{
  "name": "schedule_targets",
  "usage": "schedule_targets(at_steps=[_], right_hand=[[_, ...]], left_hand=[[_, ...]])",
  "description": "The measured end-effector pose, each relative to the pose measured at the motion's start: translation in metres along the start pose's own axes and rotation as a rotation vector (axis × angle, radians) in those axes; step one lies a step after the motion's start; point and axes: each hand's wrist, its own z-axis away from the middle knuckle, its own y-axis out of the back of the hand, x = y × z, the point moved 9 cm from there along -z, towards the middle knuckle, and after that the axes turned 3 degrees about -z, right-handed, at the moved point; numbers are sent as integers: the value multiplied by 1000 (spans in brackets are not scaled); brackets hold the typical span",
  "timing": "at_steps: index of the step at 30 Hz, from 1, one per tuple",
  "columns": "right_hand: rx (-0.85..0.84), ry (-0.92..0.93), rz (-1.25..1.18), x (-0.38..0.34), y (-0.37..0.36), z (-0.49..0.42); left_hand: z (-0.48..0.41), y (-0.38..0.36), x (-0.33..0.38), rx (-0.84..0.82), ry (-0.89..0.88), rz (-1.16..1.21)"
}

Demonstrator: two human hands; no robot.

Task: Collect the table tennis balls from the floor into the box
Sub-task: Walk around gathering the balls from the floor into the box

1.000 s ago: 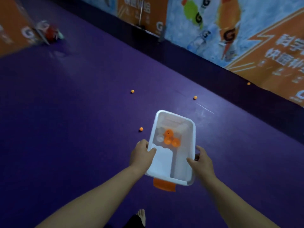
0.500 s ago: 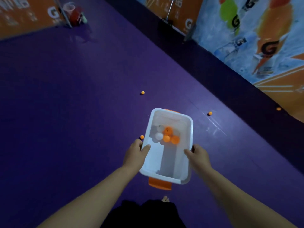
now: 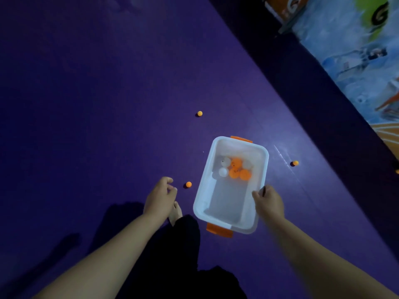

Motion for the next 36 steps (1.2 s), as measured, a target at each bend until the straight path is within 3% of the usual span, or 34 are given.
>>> schedule_targets(at_steps=[10, 23, 29, 36], right_hand=[[0, -101, 30, -30, -94, -160], [49, -103, 108, 37, -295, -379], [35, -40, 29, 68, -348, -439], [63, -15, -29, 94, -365, -464]], left_hand=[[-184, -55, -35, -147, 109, -158], [-399, -261, -216, -285, 371, -252], [-460, -339, -255, -301, 344, -339], [-472, -395, -282, -293, 331, -436]])
